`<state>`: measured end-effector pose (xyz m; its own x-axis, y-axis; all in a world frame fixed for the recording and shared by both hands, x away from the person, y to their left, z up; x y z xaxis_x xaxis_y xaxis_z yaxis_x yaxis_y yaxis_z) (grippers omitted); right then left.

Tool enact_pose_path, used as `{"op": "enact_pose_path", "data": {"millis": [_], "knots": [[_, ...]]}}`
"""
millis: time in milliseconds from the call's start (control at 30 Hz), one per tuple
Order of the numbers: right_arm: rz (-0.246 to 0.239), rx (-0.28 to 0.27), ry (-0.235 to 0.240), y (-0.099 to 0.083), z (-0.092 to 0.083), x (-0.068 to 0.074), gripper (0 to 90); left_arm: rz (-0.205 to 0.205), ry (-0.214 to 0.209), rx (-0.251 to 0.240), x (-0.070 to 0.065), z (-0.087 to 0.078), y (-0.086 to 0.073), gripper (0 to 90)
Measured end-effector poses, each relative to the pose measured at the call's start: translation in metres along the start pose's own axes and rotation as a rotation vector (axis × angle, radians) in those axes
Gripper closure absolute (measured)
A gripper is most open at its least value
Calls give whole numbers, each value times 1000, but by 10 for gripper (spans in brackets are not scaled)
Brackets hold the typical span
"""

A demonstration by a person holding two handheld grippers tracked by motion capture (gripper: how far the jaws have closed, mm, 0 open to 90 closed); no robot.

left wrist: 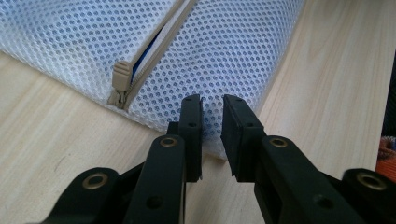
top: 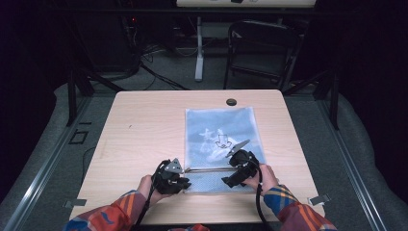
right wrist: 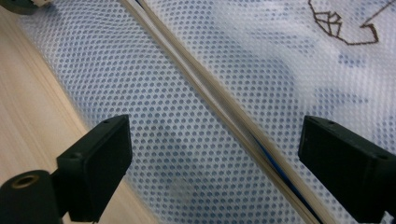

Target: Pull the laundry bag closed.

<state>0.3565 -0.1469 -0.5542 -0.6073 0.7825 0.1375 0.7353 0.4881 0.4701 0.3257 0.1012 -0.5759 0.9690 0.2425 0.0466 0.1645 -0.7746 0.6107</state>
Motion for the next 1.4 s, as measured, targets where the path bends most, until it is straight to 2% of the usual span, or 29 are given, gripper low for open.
{"op": "enact_pose_path", "data": {"millis": [133, 300, 433, 533, 567, 633, 733, 833, 900, 1000, 1033, 1133, 1167, 1267, 1400], "knots": [[-18, -9, 12, 6, 6, 6, 139, -7, 0, 7, 0, 2, -1, 813], [-39, -13, 23, 12, 14, 14, 168, 4, -8, 28, 1, 9, -4, 841], [-56, -23, 22, 15, 17, 19, 186, -4, -6, 21, 3, 11, -5, 871], [-58, -44, 27, 19, 22, 25, 236, 2, -3, 17, 2, 12, -6, 900], [-81, -37, 27, 23, 24, 29, 304, 14, 0, 16, 2, 13, -5, 900], [-87, -53, 40, 26, 28, 34, 338, 48, 13, 17, 1, 13, -6, 900], [-96, -55, 40, 28, 30, 37, 344, 44, 12, 11, 1, 13, -6, 900], [-108, -70, 62, 35, 34, 42, 363, 43, 9, 10, 1, 13, -6, 900], [-101, -75, 65, 36, 35, 43, 371, 42, 8, 9, 1, 13, -6, 900], [-111, -84, 78, 43, 39, 49, 414, 42, 9, 10, 1, 13, -6, 900], [-110, -95, 85, 45, 41, 52, 453, 41, 8, 9, 1, 13, -6, 900], [-118, -102, 97, 48, 44, 55, 477, 38, 7, 10, 1, 13, -6, 900], [-121, -109, 107, 50, 45, 58, 514, 38, 7, 10, 1, 13, -6, 900], [-130, -105, 105, 52, 47, 60, 552, 36, 7, 9, 1, 13, -7, 900], [-140, -122, 125, 56, 53, 68, 620, 33, 7, 12, 2, 13, -6, 900]]}}
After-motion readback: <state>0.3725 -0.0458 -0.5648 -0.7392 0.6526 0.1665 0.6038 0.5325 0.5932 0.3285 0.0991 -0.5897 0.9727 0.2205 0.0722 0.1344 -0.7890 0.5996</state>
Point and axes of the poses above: each handheld gripper's, and its own axes: z roughly forward along the jaws, y roughly out of its top, x roughly to its left, the point moved 3 cm from there along z, roughly forward along the jaws, and after that the axes turned 15 degrees about z, right-handed, at the moved point
